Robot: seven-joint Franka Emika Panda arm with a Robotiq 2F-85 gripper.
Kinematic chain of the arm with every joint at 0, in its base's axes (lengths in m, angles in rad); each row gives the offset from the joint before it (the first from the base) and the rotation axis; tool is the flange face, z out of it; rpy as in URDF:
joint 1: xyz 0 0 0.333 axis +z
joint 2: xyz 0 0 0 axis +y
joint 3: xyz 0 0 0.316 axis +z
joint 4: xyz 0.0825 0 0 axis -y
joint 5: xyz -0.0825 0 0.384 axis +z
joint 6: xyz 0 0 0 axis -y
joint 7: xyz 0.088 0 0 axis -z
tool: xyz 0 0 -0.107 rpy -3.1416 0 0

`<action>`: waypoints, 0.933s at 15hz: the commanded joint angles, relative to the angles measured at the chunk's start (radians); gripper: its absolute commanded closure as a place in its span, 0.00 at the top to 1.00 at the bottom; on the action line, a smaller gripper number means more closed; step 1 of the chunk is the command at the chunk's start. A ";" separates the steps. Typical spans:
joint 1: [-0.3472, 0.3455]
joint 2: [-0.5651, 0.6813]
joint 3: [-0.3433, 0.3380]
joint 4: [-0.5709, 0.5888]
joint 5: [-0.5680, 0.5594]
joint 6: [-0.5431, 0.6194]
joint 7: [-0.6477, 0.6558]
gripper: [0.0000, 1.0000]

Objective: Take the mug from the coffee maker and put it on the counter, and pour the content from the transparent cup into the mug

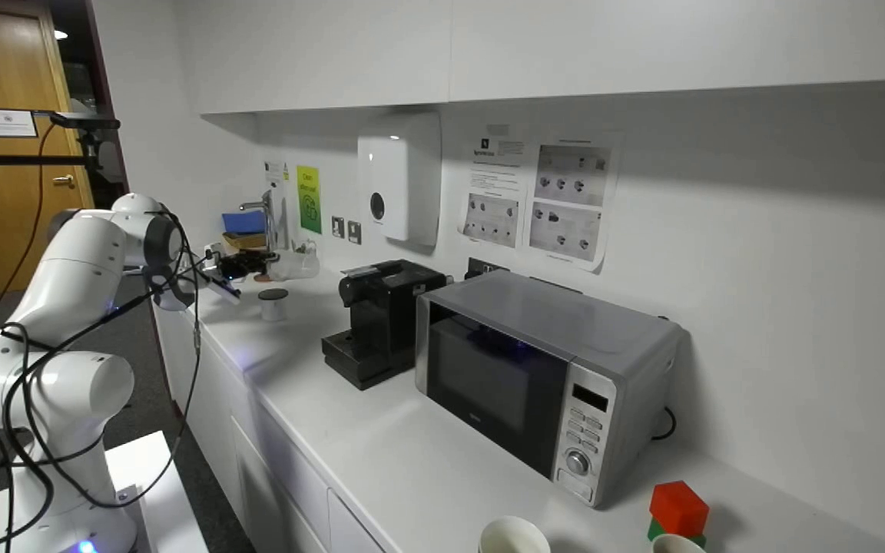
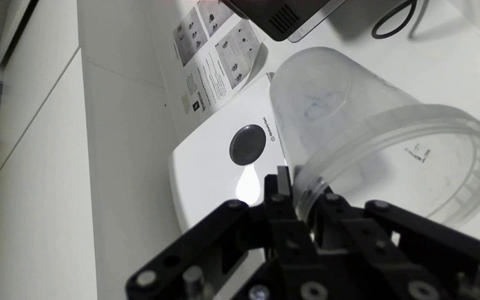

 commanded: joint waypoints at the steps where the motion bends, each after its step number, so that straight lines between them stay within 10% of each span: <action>1: -0.016 -0.073 0.018 -0.056 0.033 -0.023 0.046 0.02; 14: -0.072 -0.169 0.035 -0.066 0.276 0.006 0.472 0.02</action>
